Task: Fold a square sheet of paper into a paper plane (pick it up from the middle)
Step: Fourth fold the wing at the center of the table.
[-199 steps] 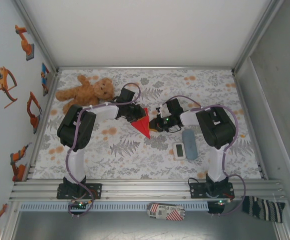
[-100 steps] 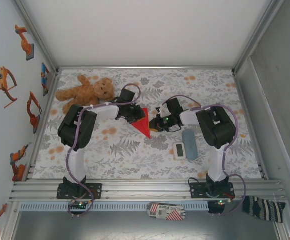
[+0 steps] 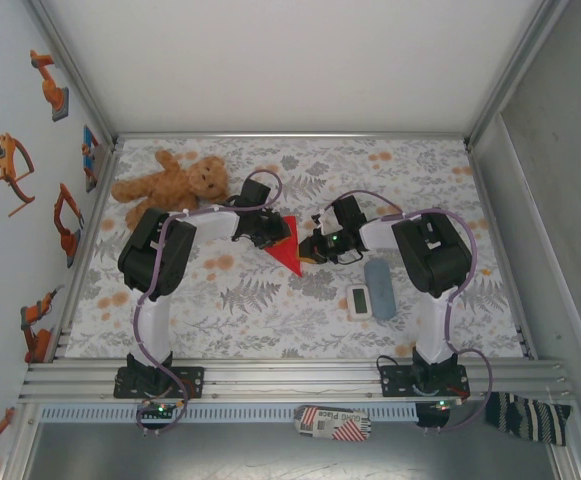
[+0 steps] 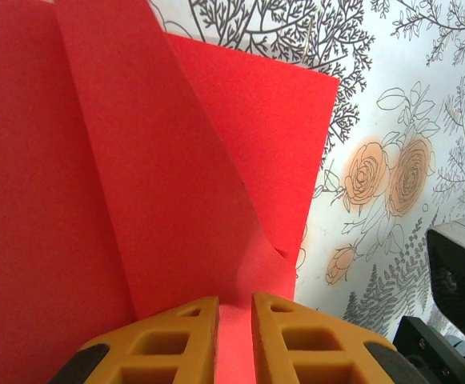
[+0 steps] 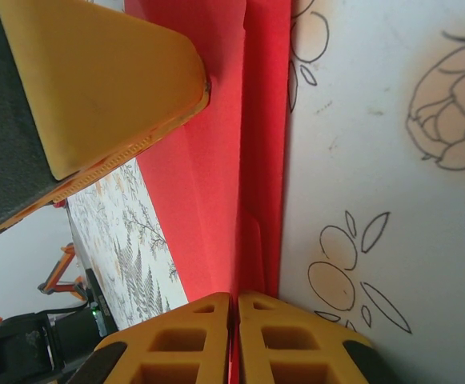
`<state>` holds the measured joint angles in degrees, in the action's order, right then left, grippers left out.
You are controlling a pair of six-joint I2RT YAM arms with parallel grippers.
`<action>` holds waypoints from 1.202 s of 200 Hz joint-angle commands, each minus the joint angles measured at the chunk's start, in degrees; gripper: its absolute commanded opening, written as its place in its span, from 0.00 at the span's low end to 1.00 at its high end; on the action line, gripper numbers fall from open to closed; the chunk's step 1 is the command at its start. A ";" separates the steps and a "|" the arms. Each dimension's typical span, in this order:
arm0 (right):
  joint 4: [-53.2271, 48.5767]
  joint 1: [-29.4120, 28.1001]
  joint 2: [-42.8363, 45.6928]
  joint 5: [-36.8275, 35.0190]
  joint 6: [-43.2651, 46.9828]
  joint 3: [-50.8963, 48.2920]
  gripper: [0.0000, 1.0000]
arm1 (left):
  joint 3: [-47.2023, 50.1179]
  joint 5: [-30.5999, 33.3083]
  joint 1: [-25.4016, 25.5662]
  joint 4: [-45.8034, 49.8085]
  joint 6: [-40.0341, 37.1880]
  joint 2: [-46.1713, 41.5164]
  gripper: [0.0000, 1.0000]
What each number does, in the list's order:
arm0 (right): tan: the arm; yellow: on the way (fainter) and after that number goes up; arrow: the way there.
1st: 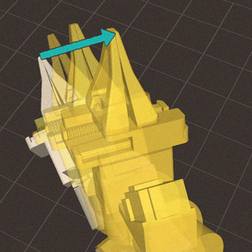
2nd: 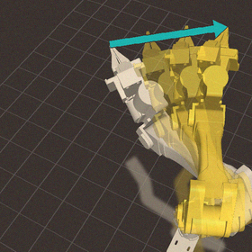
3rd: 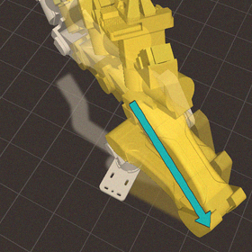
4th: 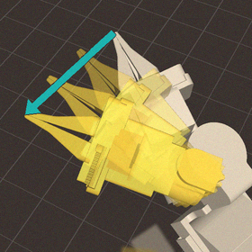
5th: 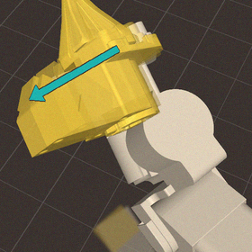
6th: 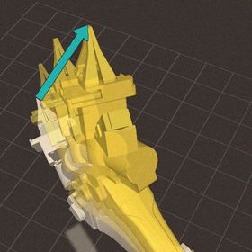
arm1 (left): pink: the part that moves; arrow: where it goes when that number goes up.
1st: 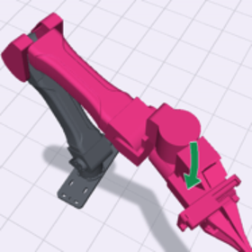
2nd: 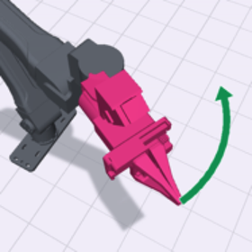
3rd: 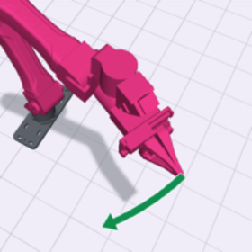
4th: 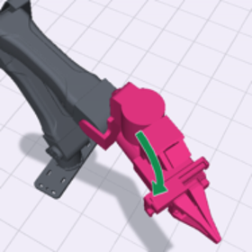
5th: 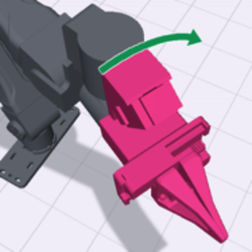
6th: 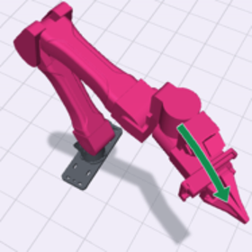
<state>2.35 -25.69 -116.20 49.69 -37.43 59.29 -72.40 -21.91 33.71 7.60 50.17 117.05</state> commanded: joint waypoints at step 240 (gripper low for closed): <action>0.20 -0.94 9.64 -5.77 -4.23 -5.76 0.25 | -0.15 -0.54 -0.49 2.81 -0.56 2.39 0.24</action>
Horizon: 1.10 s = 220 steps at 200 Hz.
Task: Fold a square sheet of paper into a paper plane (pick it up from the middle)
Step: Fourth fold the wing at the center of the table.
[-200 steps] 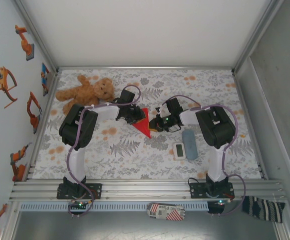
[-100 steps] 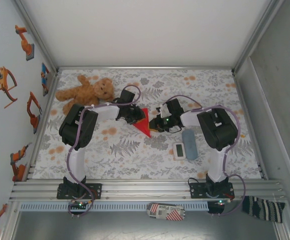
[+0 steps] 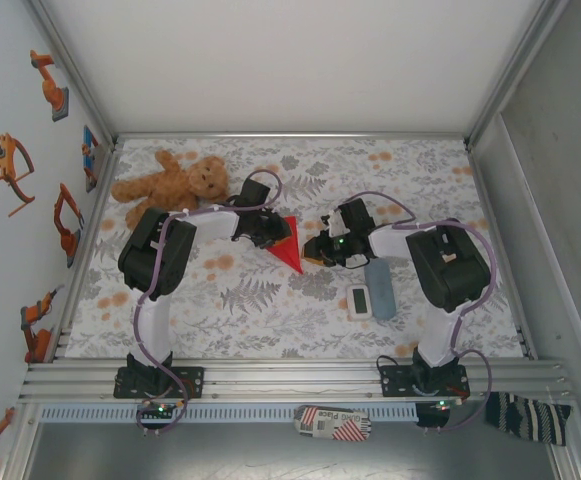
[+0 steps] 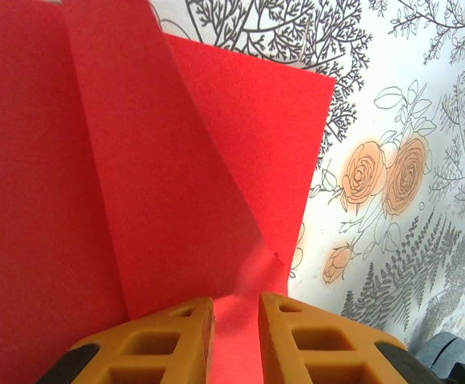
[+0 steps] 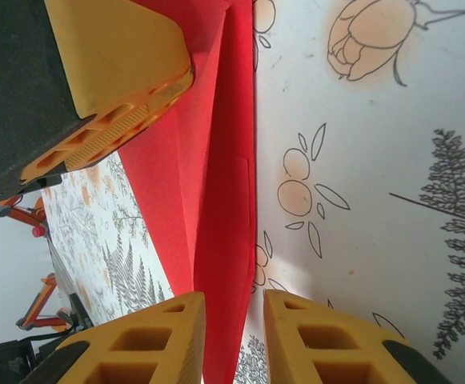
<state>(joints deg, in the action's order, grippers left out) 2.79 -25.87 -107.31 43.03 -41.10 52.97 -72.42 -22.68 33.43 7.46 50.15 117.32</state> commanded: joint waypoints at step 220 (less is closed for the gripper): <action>-1.07 -2.88 -2.53 2.13 0.86 0.61 0.11 | -0.27 -1.52 -0.21 1.74 0.10 0.42 0.33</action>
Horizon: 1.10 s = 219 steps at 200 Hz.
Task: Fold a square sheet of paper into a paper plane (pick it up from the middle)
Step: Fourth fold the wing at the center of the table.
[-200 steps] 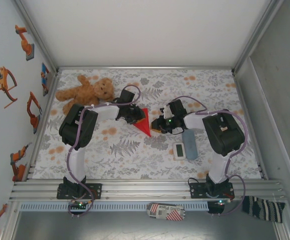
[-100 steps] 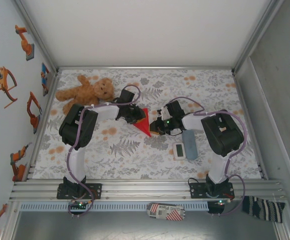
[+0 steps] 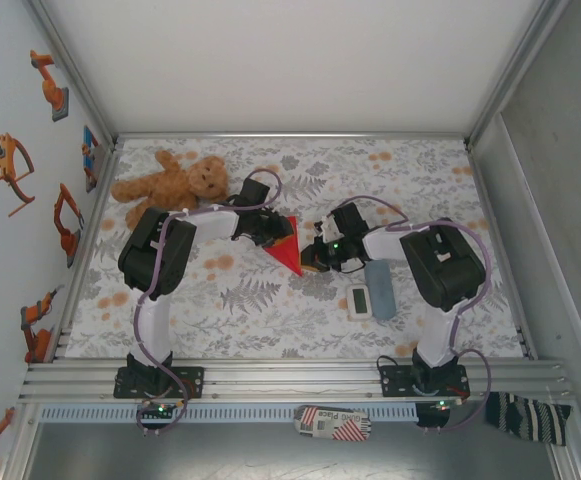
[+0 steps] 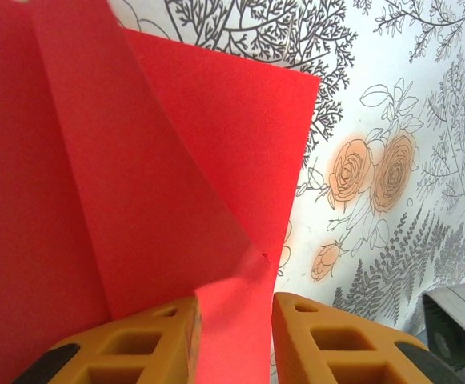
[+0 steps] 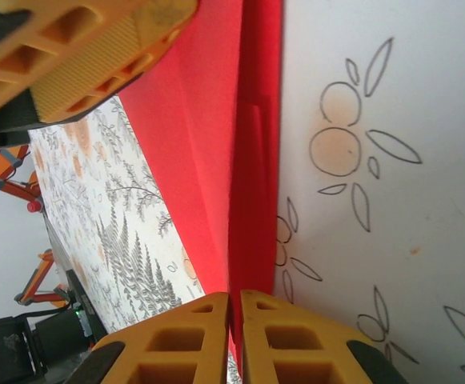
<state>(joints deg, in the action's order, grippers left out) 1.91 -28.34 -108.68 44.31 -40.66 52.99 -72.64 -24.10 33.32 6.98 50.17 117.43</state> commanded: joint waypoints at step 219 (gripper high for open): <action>-3.04 -0.40 -4.17 -5.33 4.44 -0.27 0.11 | 1.31 -4.47 1.38 -3.94 -0.16 -1.90 0.40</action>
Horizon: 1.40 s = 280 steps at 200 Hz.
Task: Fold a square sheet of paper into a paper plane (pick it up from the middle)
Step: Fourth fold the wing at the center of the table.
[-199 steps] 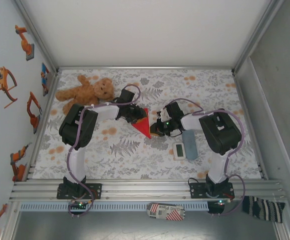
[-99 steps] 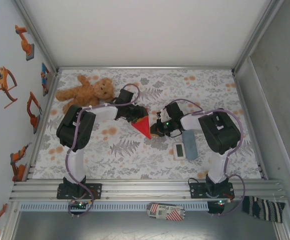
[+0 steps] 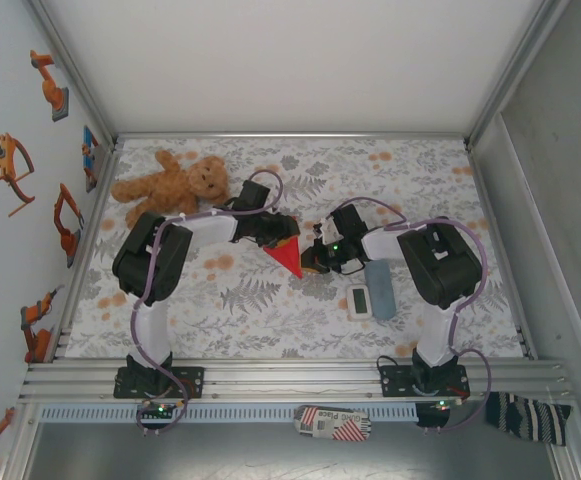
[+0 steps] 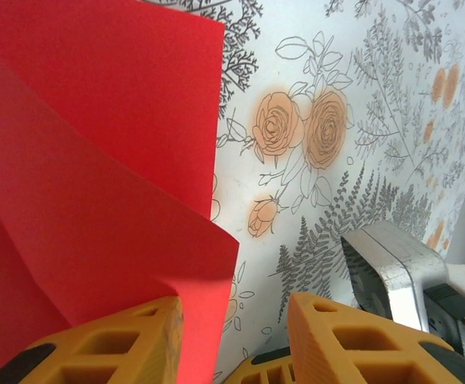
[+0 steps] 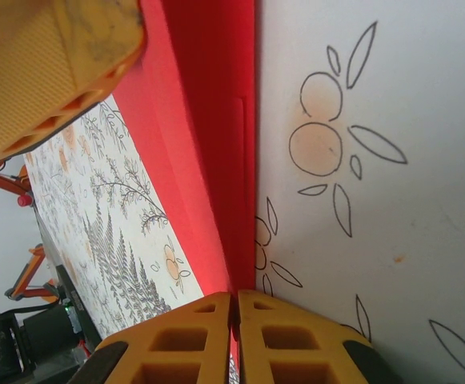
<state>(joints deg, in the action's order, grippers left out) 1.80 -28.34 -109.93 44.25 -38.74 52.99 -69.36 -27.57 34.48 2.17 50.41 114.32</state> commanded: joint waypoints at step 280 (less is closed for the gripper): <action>1.71 -0.78 11.94 -10.56 0.43 -4.36 0.25 | -4.72 3.05 0.31 10.44 -1.35 7.66 0.41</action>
<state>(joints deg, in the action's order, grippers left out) 1.61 -29.28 -101.54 37.17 -37.58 49.65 -74.59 -27.64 34.52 6.98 50.35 119.17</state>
